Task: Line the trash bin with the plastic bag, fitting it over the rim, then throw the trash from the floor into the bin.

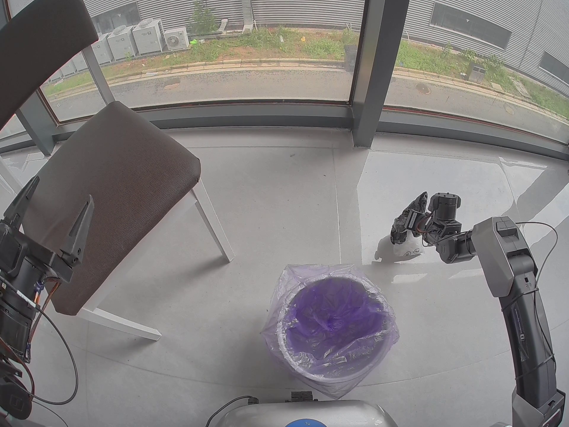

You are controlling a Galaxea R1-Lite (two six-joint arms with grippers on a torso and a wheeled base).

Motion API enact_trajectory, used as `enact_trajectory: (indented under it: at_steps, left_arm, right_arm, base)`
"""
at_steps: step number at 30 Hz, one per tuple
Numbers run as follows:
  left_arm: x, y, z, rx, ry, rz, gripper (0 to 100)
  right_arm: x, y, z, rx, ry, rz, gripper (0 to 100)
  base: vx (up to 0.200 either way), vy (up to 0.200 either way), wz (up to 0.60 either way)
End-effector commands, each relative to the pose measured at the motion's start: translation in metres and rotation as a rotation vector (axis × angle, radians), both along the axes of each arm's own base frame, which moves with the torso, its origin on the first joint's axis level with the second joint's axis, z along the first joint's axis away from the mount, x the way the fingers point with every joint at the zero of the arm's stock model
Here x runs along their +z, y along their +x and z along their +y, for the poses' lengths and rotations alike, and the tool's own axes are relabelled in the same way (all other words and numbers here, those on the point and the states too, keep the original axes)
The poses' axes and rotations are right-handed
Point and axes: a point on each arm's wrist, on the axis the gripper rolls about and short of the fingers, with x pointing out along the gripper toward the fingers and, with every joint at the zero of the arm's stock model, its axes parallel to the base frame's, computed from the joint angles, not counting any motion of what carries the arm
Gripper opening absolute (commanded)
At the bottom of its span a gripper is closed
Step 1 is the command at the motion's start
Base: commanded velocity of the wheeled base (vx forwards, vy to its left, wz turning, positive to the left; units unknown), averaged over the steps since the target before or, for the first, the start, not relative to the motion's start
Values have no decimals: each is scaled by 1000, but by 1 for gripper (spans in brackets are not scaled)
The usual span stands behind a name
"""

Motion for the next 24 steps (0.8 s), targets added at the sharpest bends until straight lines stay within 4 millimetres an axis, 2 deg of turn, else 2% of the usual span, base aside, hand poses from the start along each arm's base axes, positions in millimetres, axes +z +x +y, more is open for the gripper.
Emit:
enact_trajectory:
  at_steps: [1,6,11,18,19,21,23,24]
  left_arm:
    - [0,-1,0,-6,1,-13,100]
    - [3,0,0,-13,4,-23,100]
    - [4,0,-1,-17,7,-31,100]
    - [2,14,-1,20,36,-4,100]
    - [2,14,-1,21,39,-5,100]
    - [1,19,-2,47,70,-1,100]
    - [1,21,-2,52,71,2,100]
    - [0,24,-2,57,72,10,100]
  right_arm:
    - [8,-1,0,1,0,-8,0]
    - [36,-10,1,7,3,-16,0]
    - [82,-23,2,8,10,-79,0]
    - [151,-57,7,21,14,-189,0]
    - [154,-58,8,22,15,-195,0]
    - [176,-74,17,40,18,-242,0]
    - [183,-81,21,48,20,-258,0]
    - [200,-97,29,68,22,-293,0]
  base:
    - [0,0,0]
    - [0,0,0]
    - [0,0,0]
    - [0,0,0]
    - [0,0,0]
    - [0,0,0]
    - [0,0,0]
    - [0,0,0]
